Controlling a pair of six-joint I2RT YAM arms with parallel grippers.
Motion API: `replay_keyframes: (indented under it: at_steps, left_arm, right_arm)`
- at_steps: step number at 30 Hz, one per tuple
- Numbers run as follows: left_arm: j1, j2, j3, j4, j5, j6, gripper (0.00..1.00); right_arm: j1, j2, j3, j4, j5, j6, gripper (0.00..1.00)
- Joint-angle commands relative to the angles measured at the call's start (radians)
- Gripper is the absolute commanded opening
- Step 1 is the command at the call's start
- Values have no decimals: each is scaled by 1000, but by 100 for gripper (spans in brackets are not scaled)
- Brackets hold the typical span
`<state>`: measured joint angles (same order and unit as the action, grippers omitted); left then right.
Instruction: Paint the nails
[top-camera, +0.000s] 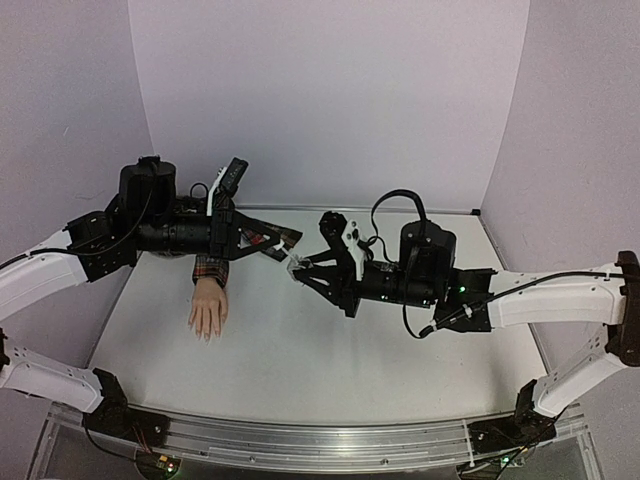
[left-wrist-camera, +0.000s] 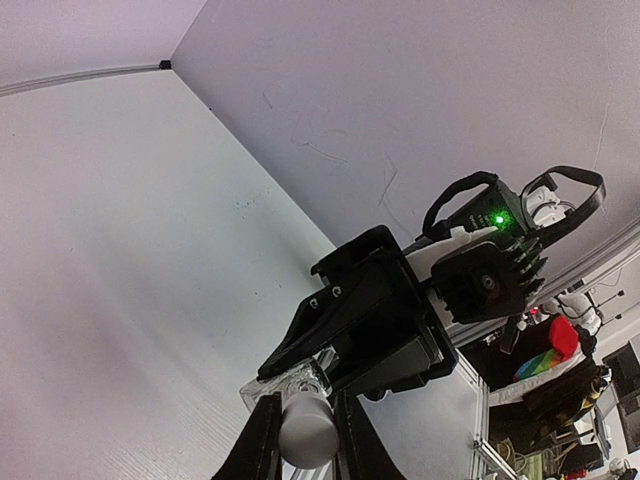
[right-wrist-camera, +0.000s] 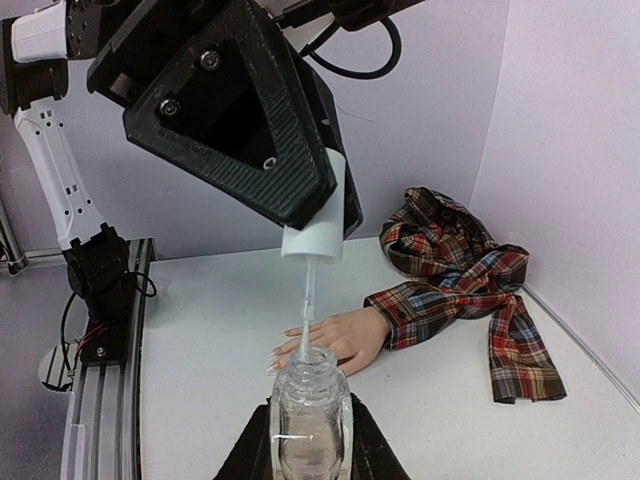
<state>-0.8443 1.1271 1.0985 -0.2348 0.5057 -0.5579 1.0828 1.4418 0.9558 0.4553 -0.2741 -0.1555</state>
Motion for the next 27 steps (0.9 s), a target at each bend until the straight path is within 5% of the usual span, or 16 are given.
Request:
replay_keyframes:
  at_steps: [1, 27]
  left_arm:
    - [-6, 0, 40, 20, -1, 10, 0]
    - [-48, 48, 121, -164, -126, 87, 0]
  right_arm:
    - [5, 4, 46, 46, 1, 10, 0]
    - [4, 73, 152, -7, 2, 16, 0]
